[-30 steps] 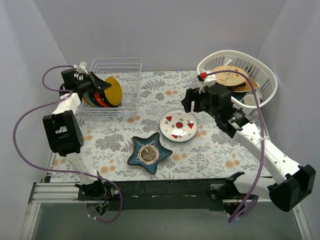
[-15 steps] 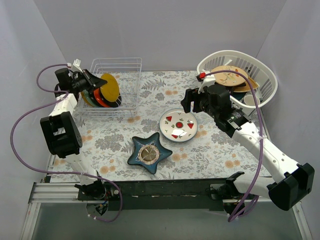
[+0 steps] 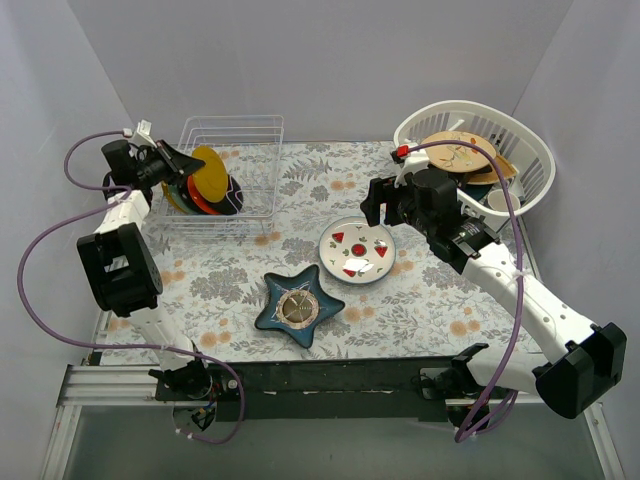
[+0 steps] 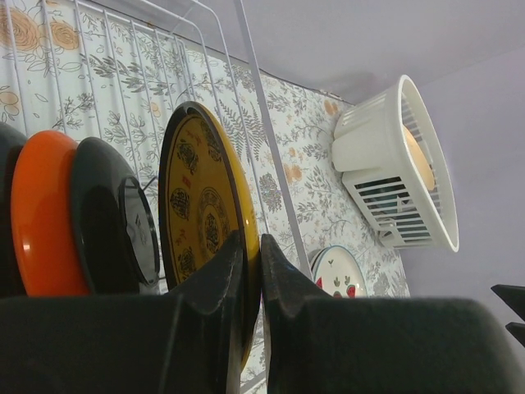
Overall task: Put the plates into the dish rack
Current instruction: Insert the plate into the dish rack.
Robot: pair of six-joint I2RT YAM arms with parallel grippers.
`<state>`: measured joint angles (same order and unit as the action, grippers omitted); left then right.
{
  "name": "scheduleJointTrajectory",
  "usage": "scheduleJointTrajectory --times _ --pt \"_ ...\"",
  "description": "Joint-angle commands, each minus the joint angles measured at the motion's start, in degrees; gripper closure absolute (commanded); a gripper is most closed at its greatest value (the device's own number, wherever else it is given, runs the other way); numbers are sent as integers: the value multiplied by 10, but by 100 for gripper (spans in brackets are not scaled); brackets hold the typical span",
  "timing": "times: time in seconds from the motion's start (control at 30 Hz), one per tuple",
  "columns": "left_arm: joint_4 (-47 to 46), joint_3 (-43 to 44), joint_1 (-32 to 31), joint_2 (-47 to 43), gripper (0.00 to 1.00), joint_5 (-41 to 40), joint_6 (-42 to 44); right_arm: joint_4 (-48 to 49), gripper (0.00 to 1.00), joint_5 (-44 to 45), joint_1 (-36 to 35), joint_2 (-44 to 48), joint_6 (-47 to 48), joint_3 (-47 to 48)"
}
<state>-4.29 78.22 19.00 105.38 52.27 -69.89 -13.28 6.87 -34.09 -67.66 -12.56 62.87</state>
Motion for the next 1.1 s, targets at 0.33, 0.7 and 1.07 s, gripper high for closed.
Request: scheduleJointTrajectory --times 0.33,0.7,1.07 --pt "-33 -10 2 -30 100 21 -11 19 20 -8 3 2 -9 -5" --pt "-48 16 0 -40 100 38 -42 22 20 -8 3 3 -11 -12" --pt "-66 -12 -18 -29 100 35 -46 21 19 -2 2 7 -11 -16"
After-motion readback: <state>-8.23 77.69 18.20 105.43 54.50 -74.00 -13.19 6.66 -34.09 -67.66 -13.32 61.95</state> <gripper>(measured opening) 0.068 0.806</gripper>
